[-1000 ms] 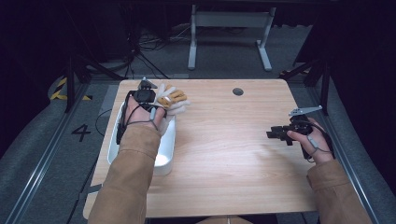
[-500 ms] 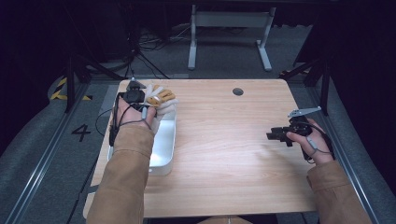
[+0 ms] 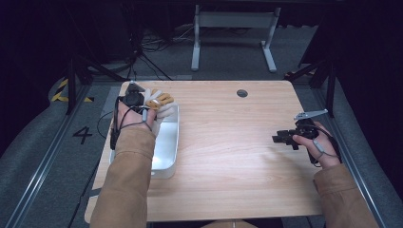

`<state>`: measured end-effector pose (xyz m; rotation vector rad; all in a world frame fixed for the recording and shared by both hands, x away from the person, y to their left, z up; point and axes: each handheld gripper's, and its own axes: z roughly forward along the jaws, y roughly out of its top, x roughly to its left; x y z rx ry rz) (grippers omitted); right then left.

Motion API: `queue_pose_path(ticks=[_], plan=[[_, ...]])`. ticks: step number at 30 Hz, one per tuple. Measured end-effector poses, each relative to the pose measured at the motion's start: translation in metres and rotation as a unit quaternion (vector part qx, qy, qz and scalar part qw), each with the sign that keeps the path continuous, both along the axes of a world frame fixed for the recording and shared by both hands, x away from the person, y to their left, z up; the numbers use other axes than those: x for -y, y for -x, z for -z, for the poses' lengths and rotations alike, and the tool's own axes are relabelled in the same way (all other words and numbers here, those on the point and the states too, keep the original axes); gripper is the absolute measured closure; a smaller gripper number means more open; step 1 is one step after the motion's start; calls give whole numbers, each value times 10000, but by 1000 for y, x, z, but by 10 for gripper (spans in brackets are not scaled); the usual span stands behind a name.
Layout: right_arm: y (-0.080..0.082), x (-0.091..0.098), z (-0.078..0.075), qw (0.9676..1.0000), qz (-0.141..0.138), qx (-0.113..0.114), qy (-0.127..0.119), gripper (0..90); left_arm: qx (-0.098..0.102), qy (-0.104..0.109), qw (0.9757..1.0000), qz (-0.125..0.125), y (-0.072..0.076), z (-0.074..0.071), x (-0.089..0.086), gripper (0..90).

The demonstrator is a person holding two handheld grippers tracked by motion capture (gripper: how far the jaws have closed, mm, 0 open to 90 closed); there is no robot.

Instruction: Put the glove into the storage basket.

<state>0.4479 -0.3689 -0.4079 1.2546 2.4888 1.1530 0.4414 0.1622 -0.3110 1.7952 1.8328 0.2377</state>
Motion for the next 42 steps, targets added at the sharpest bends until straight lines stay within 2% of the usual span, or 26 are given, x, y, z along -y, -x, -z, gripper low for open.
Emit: queue_pose_path(ticks=[11,19,26,34,42], plan=[[0,-1,3,10000,3,-46,30,546,-216,127,9997,-83,1,37,-8,709],[0,1,4,10000,31,-51,25,542,-405,177,9987,-253,-2,62,-14,707],[0,3,5,10000,46,-68,17,538,-481,204,9978,-416,-5,78,-20,706],[0,4,7,10000,65,-73,19,536,-616,234,9966,-488,-4,91,-21,704],[0,5,7,9999,80,-102,4,535,-741,205,9955,-545,-3,96,-20,699]])
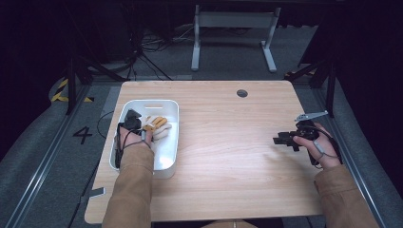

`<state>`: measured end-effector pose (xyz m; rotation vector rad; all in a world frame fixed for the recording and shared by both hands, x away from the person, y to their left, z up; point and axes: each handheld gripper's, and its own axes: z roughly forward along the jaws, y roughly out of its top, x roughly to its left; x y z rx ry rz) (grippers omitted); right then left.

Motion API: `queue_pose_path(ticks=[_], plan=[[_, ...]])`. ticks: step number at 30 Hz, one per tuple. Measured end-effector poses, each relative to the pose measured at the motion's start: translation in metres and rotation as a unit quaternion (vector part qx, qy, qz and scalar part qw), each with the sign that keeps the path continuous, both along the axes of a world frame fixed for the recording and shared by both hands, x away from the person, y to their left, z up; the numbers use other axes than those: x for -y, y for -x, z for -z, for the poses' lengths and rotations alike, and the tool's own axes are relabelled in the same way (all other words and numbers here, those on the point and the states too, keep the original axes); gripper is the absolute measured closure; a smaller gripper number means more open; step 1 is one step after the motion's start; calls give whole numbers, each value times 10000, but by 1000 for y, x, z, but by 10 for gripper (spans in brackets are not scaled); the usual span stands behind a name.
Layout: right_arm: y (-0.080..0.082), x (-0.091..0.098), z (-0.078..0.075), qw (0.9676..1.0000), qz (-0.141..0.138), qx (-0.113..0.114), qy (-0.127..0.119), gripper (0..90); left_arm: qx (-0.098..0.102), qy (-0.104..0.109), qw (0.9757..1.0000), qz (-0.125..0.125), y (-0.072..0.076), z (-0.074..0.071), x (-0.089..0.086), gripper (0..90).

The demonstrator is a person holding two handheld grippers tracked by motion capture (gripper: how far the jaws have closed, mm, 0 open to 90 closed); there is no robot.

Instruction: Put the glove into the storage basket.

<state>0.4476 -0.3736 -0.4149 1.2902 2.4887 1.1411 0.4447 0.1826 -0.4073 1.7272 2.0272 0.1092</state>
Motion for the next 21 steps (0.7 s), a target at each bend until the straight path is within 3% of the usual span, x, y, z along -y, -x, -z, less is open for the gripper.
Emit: queue_pose_path(ticks=[9,18,21], plan=[[0,1,1,10000,6,-10,-1,532,-263,1,9996,77,-5,6,2,691],[1,2,1,10000,27,-15,-41,532,-372,-83,9992,78,-8,9,4,676],[1,2,1,10000,19,-17,-44,532,-358,-37,9993,25,-9,13,5,565]])
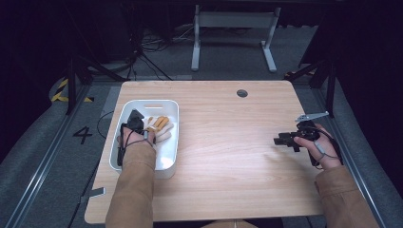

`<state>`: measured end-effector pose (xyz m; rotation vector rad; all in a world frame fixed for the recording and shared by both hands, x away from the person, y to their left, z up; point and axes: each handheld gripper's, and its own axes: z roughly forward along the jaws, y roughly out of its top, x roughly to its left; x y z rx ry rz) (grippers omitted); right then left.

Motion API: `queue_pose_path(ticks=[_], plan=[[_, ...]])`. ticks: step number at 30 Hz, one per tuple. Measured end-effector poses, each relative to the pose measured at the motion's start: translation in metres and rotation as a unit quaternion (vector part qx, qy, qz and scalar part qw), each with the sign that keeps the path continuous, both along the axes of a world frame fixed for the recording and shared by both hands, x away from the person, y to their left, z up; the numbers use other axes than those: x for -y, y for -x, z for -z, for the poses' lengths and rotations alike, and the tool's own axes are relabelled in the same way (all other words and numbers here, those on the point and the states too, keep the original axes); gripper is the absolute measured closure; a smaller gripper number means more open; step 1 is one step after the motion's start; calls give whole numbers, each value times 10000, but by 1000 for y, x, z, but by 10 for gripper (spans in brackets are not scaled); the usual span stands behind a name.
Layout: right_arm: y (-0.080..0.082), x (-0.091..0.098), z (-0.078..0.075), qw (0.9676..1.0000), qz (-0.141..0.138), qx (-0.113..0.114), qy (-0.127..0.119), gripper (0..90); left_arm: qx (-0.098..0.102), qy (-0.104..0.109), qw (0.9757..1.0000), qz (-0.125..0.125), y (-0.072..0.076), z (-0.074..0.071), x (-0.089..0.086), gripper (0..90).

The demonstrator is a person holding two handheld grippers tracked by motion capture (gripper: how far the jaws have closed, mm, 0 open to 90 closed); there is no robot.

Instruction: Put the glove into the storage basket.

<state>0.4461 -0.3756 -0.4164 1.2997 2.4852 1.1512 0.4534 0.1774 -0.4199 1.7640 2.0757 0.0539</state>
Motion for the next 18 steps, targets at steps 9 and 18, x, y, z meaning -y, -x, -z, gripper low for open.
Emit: queue_pose_path(ticks=[9,18], plan=[[0,-1,1,10000,-7,17,24,527,77,-220,9994,-242,-2,-2,10,226],[0,0,0,10000,13,45,-6,527,-177,-263,9995,6,-1,-2,19,225]])
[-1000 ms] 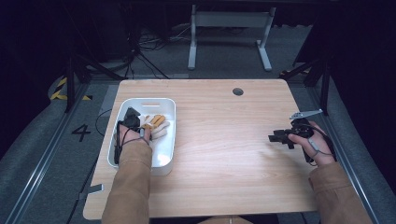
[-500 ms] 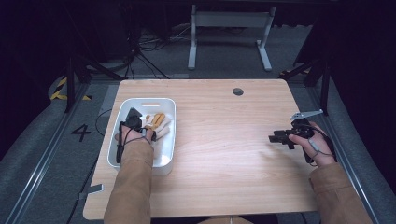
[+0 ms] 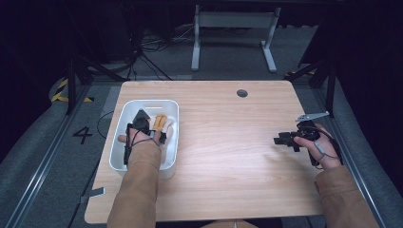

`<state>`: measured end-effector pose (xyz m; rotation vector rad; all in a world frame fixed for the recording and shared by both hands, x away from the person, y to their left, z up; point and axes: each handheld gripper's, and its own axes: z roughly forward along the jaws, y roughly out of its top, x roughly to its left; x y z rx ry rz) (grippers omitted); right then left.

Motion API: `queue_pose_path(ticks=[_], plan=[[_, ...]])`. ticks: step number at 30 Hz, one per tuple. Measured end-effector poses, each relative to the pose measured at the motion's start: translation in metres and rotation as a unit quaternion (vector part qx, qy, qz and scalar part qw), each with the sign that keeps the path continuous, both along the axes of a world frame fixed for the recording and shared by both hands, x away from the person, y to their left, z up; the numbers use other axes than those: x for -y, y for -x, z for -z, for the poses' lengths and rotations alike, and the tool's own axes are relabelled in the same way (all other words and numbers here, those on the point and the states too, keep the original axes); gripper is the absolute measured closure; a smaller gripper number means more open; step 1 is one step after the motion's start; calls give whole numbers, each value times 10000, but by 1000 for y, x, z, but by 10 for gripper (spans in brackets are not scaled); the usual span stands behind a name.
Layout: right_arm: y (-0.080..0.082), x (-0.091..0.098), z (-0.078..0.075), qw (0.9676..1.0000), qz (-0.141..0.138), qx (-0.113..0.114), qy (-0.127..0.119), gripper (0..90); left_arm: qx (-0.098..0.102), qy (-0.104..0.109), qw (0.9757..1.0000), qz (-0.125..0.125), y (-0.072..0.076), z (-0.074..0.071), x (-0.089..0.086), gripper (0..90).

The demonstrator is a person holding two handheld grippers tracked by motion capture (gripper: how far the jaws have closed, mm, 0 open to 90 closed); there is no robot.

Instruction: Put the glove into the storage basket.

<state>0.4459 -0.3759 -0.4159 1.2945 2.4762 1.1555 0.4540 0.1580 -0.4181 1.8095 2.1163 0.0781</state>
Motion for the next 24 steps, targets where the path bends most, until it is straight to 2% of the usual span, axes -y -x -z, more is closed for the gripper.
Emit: queue_pose_path(ticks=[6,10,16,20,24], plan=[[0,1,-1,10000,20,28,-14,526,195,-137,9996,174,-1,-5,2,209],[0,1,-1,10000,17,28,-15,524,464,-255,9984,198,-1,-12,-1,210],[0,1,0,10000,3,18,-3,523,674,-393,9964,339,0,-28,-2,210],[1,0,-1,10000,7,37,6,522,973,-487,9925,553,4,-42,0,210],[2,-1,-1,10000,-14,42,19,519,1365,-506,9856,860,10,-54,6,211]])
